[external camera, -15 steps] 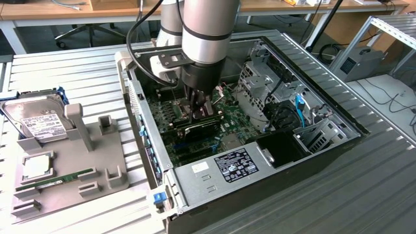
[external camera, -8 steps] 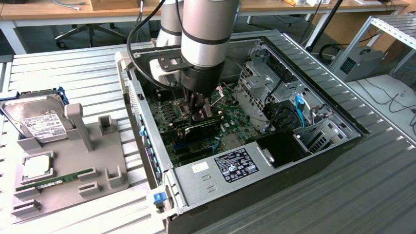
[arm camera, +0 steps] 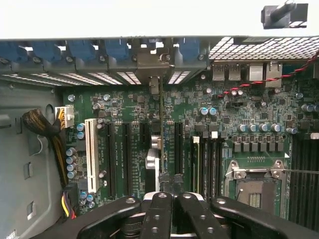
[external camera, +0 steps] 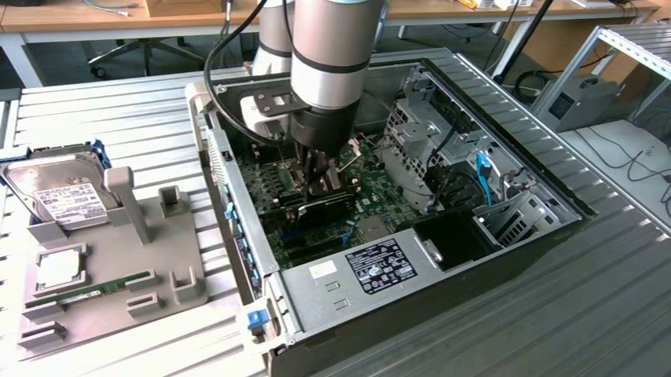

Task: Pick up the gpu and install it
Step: 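Press down on the gpu until it lock into place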

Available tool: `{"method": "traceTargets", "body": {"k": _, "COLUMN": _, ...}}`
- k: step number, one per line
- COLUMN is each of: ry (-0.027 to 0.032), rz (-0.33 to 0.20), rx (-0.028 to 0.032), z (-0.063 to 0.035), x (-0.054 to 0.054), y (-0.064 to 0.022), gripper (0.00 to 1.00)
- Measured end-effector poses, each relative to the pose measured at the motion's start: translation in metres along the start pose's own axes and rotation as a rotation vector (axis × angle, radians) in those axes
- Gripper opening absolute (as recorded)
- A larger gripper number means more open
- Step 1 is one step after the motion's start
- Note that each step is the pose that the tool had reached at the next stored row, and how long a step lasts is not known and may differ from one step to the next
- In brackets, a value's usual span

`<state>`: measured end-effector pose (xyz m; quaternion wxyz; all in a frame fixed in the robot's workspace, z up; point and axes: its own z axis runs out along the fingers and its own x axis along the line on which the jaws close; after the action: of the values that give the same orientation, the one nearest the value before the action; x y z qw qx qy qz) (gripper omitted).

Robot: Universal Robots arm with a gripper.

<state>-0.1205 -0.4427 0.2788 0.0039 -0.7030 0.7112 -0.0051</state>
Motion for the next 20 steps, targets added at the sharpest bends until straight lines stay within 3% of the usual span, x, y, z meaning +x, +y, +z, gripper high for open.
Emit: {"method": "traceTargets", "body": {"k": 20, "ry": -0.0001, "rz": 0.001, "rx": 0.0002, "z": 0.0031, "x": 0.0, "y": 0.0034, "gripper": 0.11}}
